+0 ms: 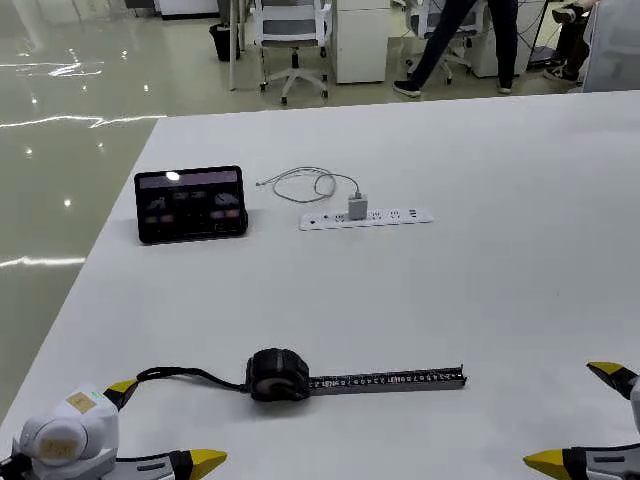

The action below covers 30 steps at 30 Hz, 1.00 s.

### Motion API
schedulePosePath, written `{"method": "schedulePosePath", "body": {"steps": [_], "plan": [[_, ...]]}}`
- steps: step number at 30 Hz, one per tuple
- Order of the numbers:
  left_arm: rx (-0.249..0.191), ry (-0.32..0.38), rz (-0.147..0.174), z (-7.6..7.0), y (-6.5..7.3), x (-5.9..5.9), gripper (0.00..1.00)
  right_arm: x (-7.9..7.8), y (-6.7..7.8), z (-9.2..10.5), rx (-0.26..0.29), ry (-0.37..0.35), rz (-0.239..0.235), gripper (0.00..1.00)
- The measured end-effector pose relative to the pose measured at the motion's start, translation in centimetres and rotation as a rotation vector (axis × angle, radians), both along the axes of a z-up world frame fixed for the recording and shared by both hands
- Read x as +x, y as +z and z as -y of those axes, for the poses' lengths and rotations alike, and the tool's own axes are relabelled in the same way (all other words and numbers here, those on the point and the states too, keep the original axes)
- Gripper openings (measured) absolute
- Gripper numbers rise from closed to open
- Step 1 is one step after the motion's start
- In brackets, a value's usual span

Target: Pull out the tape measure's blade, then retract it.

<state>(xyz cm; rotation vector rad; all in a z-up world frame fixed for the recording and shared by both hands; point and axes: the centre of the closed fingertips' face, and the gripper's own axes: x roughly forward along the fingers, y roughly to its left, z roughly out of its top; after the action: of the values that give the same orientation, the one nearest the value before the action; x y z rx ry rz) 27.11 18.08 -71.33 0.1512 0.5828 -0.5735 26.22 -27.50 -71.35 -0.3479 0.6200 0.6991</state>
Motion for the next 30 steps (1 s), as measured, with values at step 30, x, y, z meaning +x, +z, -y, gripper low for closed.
{"method": "schedulePosePath", "body": {"steps": [30], "plan": [[-0.001,0.043,0.009,0.7,0.8,-1.5,1.00,-1.2,0.2,2.9,0.027,-0.008,-0.015,1.00]]}}
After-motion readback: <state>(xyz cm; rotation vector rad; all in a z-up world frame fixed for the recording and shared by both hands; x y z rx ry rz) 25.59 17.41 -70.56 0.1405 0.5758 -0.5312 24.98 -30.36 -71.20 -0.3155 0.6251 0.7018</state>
